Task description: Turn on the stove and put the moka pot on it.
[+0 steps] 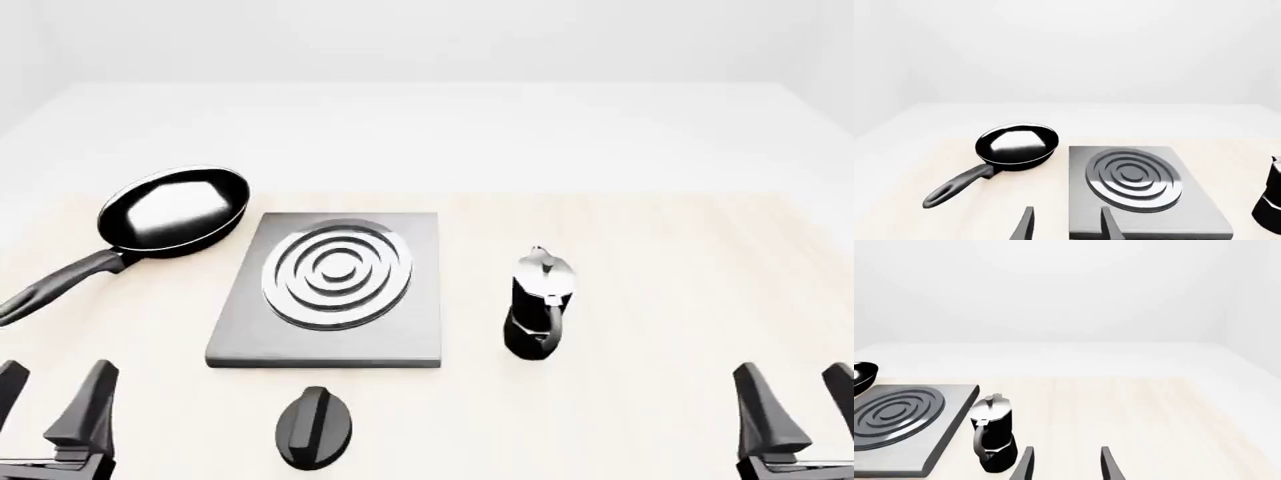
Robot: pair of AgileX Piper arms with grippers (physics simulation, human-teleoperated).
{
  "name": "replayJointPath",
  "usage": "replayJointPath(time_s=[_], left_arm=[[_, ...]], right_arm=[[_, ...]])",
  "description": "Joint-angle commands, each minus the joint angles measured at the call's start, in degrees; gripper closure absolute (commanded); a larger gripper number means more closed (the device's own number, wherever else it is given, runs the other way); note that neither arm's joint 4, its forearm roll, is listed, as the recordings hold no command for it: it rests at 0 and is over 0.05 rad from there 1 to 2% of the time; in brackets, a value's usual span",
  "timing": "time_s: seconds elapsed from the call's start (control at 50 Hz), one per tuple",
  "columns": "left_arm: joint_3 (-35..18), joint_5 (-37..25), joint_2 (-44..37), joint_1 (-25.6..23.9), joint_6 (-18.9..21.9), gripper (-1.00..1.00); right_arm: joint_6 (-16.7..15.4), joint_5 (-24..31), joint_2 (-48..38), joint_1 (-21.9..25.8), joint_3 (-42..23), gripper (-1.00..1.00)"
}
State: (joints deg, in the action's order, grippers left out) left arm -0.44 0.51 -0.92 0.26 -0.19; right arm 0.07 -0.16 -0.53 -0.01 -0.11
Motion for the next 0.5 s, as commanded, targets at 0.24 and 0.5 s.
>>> replayJointPath(time_s=[0.24, 0.5], left_arm=[[-12.4, 4.4, -30.9, -6.3, 3.3, -1.0], [-24.6, -4.4, -46.5, -12.9, 3.3, -1.0]], right_arm=[[0.5, -2.1, -3.2, -0.5, -0.1, -1.0], [0.6, -2.7, -4.2, -0.6, 0.0, -1.0]])
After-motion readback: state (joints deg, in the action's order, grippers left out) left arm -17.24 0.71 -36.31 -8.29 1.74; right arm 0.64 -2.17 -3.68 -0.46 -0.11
